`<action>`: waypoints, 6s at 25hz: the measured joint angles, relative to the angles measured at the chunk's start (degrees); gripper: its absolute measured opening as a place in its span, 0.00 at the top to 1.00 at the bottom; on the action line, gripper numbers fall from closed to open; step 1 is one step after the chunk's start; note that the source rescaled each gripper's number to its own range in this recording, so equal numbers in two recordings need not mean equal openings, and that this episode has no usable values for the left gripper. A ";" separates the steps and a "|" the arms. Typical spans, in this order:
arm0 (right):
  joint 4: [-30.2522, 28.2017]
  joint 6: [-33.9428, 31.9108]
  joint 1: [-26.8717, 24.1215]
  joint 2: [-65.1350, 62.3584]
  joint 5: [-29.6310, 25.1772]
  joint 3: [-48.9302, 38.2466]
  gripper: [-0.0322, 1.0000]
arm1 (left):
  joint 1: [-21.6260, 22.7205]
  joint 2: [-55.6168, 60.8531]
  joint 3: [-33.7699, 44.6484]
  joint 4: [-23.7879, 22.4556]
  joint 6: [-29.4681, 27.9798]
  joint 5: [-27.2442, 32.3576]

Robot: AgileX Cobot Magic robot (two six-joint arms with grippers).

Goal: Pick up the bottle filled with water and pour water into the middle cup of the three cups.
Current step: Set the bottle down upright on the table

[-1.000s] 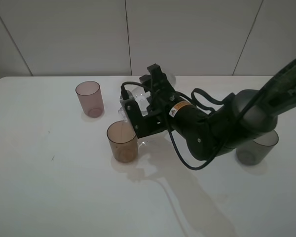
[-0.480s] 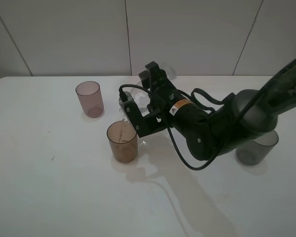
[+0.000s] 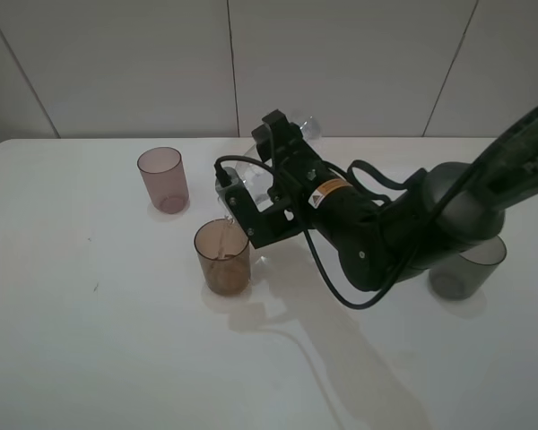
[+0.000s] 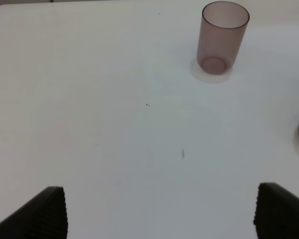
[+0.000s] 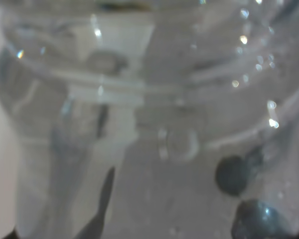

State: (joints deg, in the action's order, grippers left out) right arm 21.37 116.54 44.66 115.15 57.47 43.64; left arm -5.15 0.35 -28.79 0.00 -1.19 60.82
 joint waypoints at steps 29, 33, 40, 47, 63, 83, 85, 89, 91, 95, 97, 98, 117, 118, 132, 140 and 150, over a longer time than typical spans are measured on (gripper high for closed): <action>-1.44 2.67 2.06 0.00 3.94 0.06 0.94 | 0.00 0.00 0.00 0.00 0.00 0.00; -1.50 3.71 2.06 0.00 4.93 -0.38 0.94 | 0.00 0.00 0.00 0.00 0.00 0.00; -1.56 7.14 2.06 0.00 6.59 -0.94 0.94 | 0.00 0.00 0.00 0.00 0.00 0.00; -2.50 8.96 2.18 0.00 7.49 -0.94 0.94 | 0.00 0.00 0.00 0.00 0.00 0.00; -3.04 8.96 2.71 0.00 8.71 -0.94 0.94 | 0.00 0.00 0.00 0.00 0.00 0.00; 1.69 -21.30 -1.49 -9.83 -20.45 -0.80 0.94 | 0.00 0.00 0.00 0.00 0.00 0.00; 1.69 -27.75 -3.43 -9.87 -23.38 0.35 0.94 | 0.00 0.00 0.00 0.00 0.00 0.00; -2.13 -42.99 -6.90 -9.87 -30.23 3.95 0.94 | 0.00 0.00 0.00 0.00 0.00 0.00; -6.30 -52.45 -8.51 -9.81 -32.88 6.08 0.94 | 0.00 0.00 0.00 0.00 0.00 0.00; -17.35 -73.21 -11.78 -9.32 -33.32 9.06 0.94 | 0.00 0.00 0.00 0.00 0.00 0.00; -22.02 -83.71 -13.34 -8.19 -30.50 9.71 0.94 | 0.00 0.00 0.00 0.00 0.00 0.00; -23.88 -89.53 -13.87 -7.31 -28.39 9.78 0.94 | 0.00 0.00 0.00 0.00 0.00 0.00; -16.18 -103.93 -15.31 7.75 -11.04 10.25 0.94 | 0.00 0.00 0.00 0.00 0.00 0.00; -16.17 -103.88 -15.31 8.78 -11.04 10.25 0.94 | 0.00 0.00 0.00 0.00 0.00 0.00; -15.50 -103.71 -15.31 11.72 -12.22 10.27 0.94 | 0.00 0.00 0.00 0.00 0.00 0.00; -15.26 -103.71 -15.31 12.07 -11.31 10.27 0.59 | 0.00 0.00 0.00 0.00 0.00 0.00; -15.09 -103.26 -15.31 8.21 -11.31 10.27 0.19 | 0.00 0.00 0.00 0.00 0.00 0.00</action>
State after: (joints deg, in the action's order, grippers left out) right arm 6.28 13.27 29.35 123.36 46.15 53.91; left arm -5.15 0.35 -28.79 0.00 -1.19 60.82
